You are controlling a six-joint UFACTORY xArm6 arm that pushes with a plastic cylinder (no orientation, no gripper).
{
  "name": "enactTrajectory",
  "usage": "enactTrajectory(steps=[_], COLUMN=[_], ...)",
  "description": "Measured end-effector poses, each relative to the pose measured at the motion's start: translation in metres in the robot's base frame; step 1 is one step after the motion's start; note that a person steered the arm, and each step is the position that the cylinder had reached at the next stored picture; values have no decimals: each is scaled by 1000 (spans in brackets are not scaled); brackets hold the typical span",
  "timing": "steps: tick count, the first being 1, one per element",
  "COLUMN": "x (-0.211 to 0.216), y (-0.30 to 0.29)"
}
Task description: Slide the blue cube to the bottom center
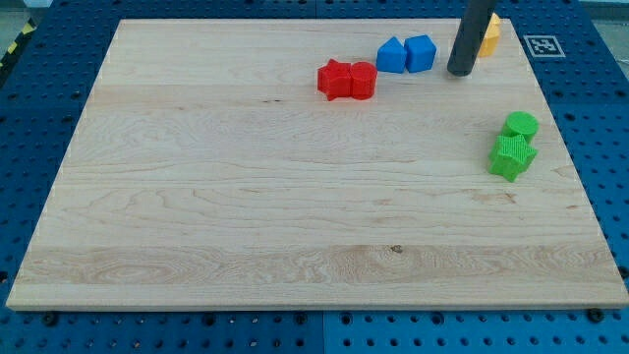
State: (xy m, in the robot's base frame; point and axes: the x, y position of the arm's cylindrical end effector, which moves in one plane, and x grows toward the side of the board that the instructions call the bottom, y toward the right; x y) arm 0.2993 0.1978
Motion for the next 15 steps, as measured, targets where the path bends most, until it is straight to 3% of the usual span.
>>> enactTrajectory(steps=[3, 4, 5, 7, 9, 11, 15], x=[-62, -64, -54, 22, 42, 101, 116], y=[-3, -21, -42, -50, -81, -108, -156])
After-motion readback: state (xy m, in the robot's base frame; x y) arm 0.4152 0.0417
